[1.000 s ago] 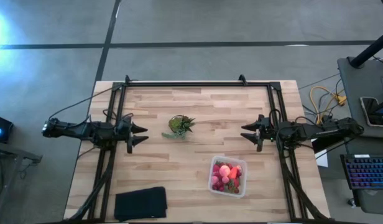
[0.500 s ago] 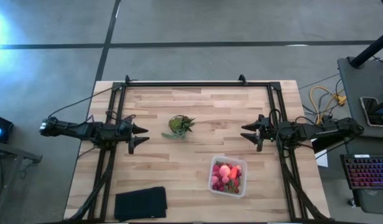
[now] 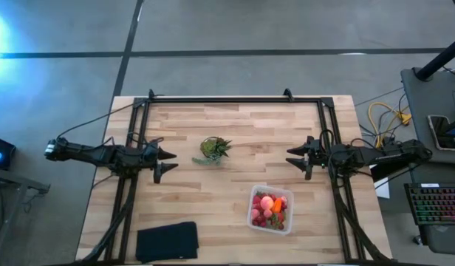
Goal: Pick and placing Produce into tupperware
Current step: Return to Home Position
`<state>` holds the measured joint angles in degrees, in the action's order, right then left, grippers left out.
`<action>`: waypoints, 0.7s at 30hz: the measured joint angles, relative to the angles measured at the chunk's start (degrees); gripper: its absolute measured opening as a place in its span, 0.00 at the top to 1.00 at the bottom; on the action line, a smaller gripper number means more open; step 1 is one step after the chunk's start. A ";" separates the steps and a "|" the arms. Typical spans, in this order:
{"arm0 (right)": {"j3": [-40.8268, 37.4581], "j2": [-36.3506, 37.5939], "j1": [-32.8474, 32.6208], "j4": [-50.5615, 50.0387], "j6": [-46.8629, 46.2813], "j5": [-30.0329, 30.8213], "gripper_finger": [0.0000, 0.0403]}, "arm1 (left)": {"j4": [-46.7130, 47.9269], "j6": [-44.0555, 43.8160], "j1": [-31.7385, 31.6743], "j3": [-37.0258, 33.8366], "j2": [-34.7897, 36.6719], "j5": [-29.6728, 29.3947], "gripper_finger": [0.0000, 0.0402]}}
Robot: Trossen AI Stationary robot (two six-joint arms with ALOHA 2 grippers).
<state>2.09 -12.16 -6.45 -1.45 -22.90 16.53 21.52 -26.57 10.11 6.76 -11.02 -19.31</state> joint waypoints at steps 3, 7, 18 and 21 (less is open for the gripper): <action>0.00 0.00 0.01 0.00 0.00 0.02 0.51 | -0.02 0.00 0.00 0.00 -0.56 0.11 0.51; 0.00 0.00 0.01 0.01 0.00 0.01 0.51 | -0.02 0.00 -0.02 0.00 -1.18 0.11 0.51; 0.00 0.00 0.01 0.00 0.00 0.02 0.51 | -0.02 0.00 -0.02 -0.02 -2.00 0.13 0.51; 0.00 0.00 0.00 0.01 0.00 0.01 0.51 | -0.02 0.00 0.00 -0.02 -2.01 0.11 0.51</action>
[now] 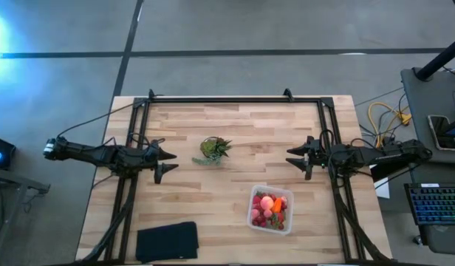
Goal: Pick and placing Produce into tupperware
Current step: Return to Home Position
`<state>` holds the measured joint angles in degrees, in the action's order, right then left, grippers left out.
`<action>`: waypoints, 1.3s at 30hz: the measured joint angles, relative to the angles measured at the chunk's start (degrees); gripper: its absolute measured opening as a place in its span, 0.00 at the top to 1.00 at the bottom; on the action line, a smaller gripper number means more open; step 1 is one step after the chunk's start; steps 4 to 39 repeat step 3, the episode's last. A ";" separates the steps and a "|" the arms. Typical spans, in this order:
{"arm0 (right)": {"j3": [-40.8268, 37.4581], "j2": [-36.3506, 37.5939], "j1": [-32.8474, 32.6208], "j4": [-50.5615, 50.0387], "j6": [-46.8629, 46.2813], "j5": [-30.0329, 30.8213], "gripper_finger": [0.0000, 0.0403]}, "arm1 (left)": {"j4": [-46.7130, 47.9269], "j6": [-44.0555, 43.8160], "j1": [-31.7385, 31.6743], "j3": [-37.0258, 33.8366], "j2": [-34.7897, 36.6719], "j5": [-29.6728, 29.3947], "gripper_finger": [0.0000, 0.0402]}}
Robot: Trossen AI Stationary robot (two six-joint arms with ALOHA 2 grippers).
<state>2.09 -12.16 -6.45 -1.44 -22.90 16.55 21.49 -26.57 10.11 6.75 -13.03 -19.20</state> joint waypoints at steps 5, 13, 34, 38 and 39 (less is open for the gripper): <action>0.00 0.00 0.00 -0.01 0.00 0.00 0.51 | 0.00 0.00 -0.01 0.01 -0.23 0.00 0.51; 0.00 0.00 0.00 -0.01 0.00 0.00 0.51 | 0.00 0.00 -0.01 0.01 -0.23 0.00 0.51; 0.00 0.00 0.00 -0.01 0.00 0.00 0.51 | 0.00 0.00 -0.01 0.01 -0.23 0.00 0.51; 0.00 0.00 0.00 -0.01 0.00 0.00 0.51 | 0.00 0.00 -0.01 0.01 -0.23 0.00 0.51; 0.00 0.00 0.00 -0.01 0.00 0.00 0.51 | 0.00 0.00 -0.01 0.01 -0.23 0.00 0.51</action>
